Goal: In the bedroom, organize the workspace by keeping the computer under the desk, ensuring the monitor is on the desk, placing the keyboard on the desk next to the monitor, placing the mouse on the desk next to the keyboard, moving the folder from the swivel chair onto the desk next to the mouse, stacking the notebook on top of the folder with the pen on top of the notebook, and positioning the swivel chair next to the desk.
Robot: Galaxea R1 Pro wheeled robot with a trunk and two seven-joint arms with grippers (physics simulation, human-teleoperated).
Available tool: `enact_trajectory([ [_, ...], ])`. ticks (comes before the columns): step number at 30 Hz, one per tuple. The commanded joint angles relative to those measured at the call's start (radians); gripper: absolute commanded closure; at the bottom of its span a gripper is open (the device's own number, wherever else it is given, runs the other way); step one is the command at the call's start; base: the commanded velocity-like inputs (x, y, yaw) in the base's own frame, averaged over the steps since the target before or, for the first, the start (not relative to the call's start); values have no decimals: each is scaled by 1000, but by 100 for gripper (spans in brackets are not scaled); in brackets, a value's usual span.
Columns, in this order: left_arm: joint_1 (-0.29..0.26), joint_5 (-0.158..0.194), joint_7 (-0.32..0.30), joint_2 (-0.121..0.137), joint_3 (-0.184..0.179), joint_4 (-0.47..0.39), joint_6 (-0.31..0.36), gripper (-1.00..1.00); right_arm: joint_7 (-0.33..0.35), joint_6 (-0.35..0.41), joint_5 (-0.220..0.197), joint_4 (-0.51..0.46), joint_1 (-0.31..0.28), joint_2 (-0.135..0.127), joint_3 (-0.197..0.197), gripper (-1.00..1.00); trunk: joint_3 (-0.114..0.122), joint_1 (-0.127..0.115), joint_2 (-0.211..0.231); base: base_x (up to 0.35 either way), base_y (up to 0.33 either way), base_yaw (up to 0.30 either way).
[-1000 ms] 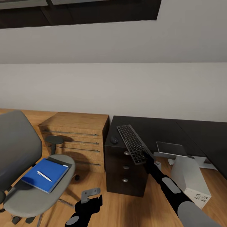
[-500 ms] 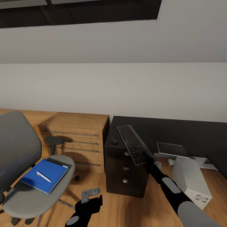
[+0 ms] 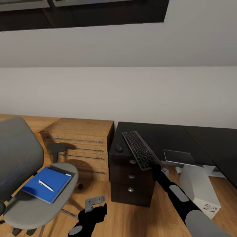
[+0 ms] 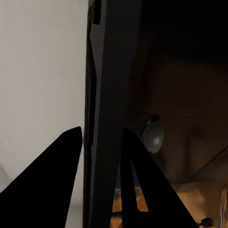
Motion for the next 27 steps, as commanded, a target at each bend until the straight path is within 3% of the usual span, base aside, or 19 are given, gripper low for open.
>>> enact_trajectory([
  [1, -1, 4, 8, 1, -2, -1, 3, -100, 1, 3, -9, 1, -1, -1, 4, 100, 2, -4, 7, 0, 0, 0],
  [10, -1, 5, 9, -1, -1, 1, 3, -100, 9, 0, -10, -13, -1, -1, 3, 100, 30, -39, 70, 0, 0, 0],
  [13, -1, 5, 9, -1, 5, 4, 3, -100, 8, -1, -9, -93, 2, -2, 3, 100, 40, -50, 91, 0, 0, 0],
  [21, -1, 8, 8, -2, 19, 36, 4, -100, 4, -2, -8, -187, 9, -3, 2, 100, 65, -81, 147, -78, 0, 0],
  [27, -1, 8, 5, -9, 33, 136, 5, -100, -53, -17, -8, -369, 89, -3, 2, 100, 84, -104, 189, -315, 0, 0],
])
